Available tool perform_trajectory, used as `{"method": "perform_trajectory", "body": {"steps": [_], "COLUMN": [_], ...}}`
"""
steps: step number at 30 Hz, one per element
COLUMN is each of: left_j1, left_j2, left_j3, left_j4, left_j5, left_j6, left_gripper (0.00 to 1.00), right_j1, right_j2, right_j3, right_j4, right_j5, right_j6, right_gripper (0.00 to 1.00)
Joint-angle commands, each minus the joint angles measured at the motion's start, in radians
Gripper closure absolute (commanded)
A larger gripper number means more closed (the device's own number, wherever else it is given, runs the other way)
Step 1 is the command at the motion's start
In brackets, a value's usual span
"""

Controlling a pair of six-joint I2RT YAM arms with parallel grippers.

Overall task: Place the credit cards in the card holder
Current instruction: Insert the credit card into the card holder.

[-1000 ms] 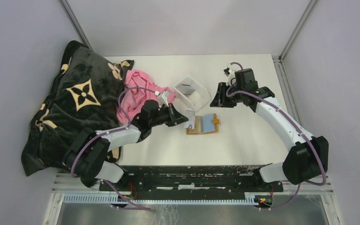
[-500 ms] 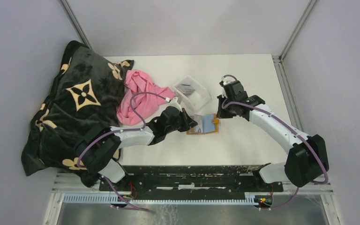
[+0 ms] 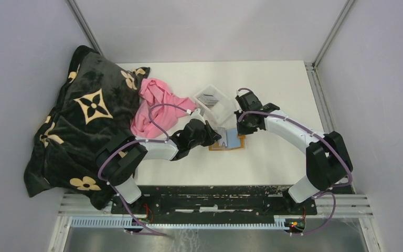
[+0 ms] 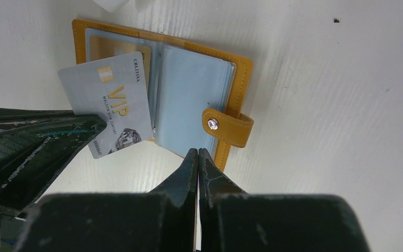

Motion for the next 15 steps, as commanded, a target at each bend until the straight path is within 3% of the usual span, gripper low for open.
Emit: {"method": "perform_trajectory", "body": {"steps": [1, 15], "left_j1": [0.017, 0.056], "left_j2": [0.03, 0.102], "left_j3": [0.045, 0.047], "left_j4": [0.094, 0.182], "left_j5": [0.006, 0.072], "left_j6": [-0.027, -0.055], "left_gripper": [0.97, 0.97], "right_j1": [0.003, 0.003], "right_j2": [0.034, 0.181], "right_j3": [0.055, 0.112], "right_j4": [-0.002, -0.033], "right_j5": [0.023, 0.052], "right_j6": [-0.011, -0.026], "right_gripper": [0.99, 0.99]}}
